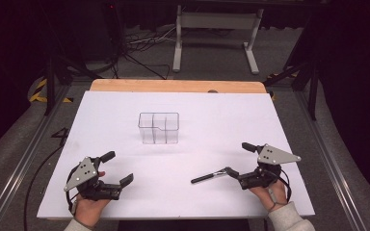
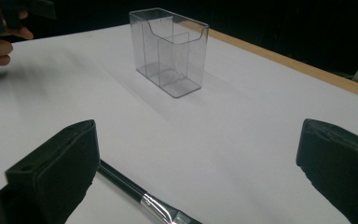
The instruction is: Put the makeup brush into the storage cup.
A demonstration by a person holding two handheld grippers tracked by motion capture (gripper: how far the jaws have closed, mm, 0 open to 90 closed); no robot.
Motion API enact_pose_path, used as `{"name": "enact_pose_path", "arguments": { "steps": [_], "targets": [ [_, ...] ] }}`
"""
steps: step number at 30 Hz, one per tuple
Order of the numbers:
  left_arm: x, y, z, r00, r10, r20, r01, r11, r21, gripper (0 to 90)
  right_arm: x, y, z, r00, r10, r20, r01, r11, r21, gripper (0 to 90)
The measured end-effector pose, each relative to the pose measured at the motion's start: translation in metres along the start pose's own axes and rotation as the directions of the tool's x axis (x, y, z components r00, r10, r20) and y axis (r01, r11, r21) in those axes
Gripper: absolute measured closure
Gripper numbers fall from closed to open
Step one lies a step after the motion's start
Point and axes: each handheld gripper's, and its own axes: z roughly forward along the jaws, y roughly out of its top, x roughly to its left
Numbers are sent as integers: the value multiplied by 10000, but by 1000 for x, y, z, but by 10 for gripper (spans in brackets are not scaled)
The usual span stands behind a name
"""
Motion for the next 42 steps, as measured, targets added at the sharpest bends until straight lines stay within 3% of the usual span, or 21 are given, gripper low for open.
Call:
{"name": "enact_pose_path", "arguments": {
  "steps": [2, 5, 8, 11, 20, 25, 28, 34, 42],
  "targets": [
    [0, 0, 1, 10000, 25, 16, -25, 9999, 113, 3, -1, 5, 2, 9998, 12, -214, -8, 9998, 185, 11],
    [1, -1, 0, 10000, 11, -13, -11, 9999, 101, 4, -3, 18, 8, 9980, -308, -552, 356, 9954, 891, 30],
    [0, -1, 0, 10000, -48, -17, 48, 9999, 91, 4, -5, 26, 15, 9957, -331, -870, 470, 9855, 1630, 32],
    [1, -1, 0, 10000, -34, -28, 34, 9999, 131, 4, -5, 30, 19, 9942, -407, -998, 599, 9784, 1980, 33],
    [-1, -1, 4, 9993, -98, 352, 89, 9996, 253, 2, -3, 44, 31, 9870, -725, -1435, 1145, 9436, 3108, 35],
    [0, -1, 4, 9996, -23, 289, 15, 9996, 275, 2, -3, 54, 35, 9838, -912, -1543, 1425, 9203, 3645, 36],
    [-1, -1, 4, 9996, -99, 258, 92, 9996, 258, 2, -2, 56, 36, 9825, -969, -1589, 1512, 9133, 3783, 39],
    [0, -1, 4, 9998, 2, 217, -8, 9996, 276, 1, -2, 62, 46, 9749, -1002, -1988, 1813, 8758, 4474, 43],
    [0, -1, 4, 9996, -27, 264, 19, 9996, 298, 1, -2, 65, 55, 9686, -980, -2286, 2037, 8400, 5029, 44]
  ]
}}
